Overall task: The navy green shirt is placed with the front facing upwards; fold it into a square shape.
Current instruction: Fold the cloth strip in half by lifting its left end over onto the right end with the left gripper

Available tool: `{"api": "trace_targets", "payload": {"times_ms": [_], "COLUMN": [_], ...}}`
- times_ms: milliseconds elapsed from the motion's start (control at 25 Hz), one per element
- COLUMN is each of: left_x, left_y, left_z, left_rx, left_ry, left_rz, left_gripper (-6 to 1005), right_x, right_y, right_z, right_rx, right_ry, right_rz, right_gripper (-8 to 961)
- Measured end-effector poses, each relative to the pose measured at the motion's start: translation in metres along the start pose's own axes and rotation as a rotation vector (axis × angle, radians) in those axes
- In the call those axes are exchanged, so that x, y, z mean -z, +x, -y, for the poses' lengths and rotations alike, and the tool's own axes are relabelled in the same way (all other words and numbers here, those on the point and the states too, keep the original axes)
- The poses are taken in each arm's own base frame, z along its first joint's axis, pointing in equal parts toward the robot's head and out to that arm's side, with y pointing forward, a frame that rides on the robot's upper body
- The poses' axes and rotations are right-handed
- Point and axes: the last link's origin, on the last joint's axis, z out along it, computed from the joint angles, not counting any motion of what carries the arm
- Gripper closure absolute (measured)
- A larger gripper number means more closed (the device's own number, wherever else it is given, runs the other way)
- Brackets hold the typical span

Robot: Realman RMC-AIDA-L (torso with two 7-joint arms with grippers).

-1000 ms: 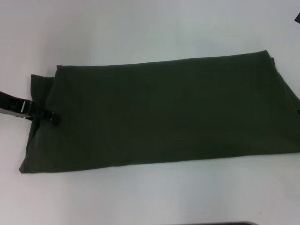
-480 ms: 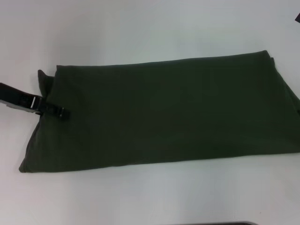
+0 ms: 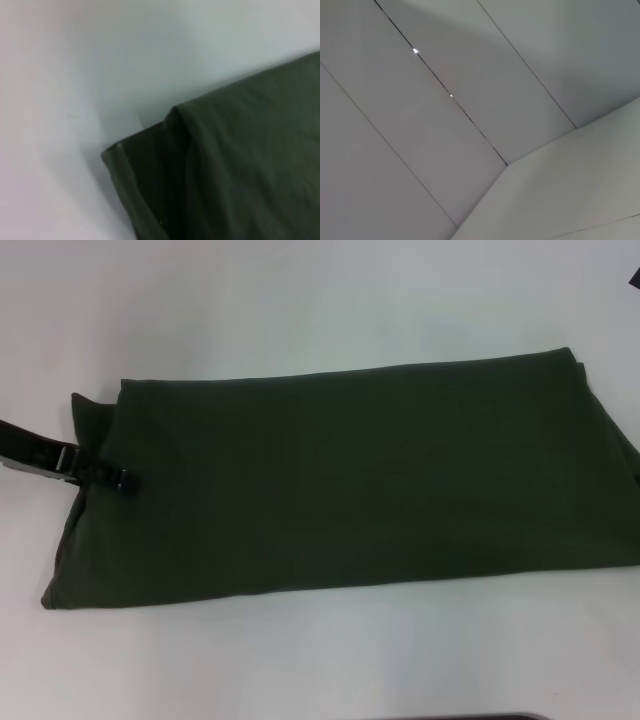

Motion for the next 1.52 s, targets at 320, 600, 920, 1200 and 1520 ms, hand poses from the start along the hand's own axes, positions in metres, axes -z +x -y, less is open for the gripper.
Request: {"api": "trace_targets", "payload": {"times_ms": [320,600,920,1200,1520], "left_x": [0.003,0.001,-0.002,-0.002,-0.002], "left_y": [-0.004,-0.007,-0.002,0.003,0.005], "left_z": [0.005,0.003,-0.004,-0.007,-0.007], "left_rx": [0.005,0.006,-0.011,-0.025,-0.028], "left_ry": [0.008,-0.005,-0.024,-0.022,-0.018], "left_rz": [-0.001,0.013,0.015,0.002,-0.002], "left_gripper": [99,98,99,98,102], "right_x": [-0.001,-0.001,-0.001,0.0,0.0], "right_y": [-0.001,-0.001,-0.001,0.0,-0.001], "right_z": [0.0,0.0,0.0,0.0,0.0], "right_rx": [0.002,0.001,0.001,0.0,0.002], "right_ry": [-0.002,-0.002,-0.003,-0.003,-0.003], "right_rz": [0.0,0.0,0.0,0.001,0.002], "right_gripper": [410,409,410,410,410]}}
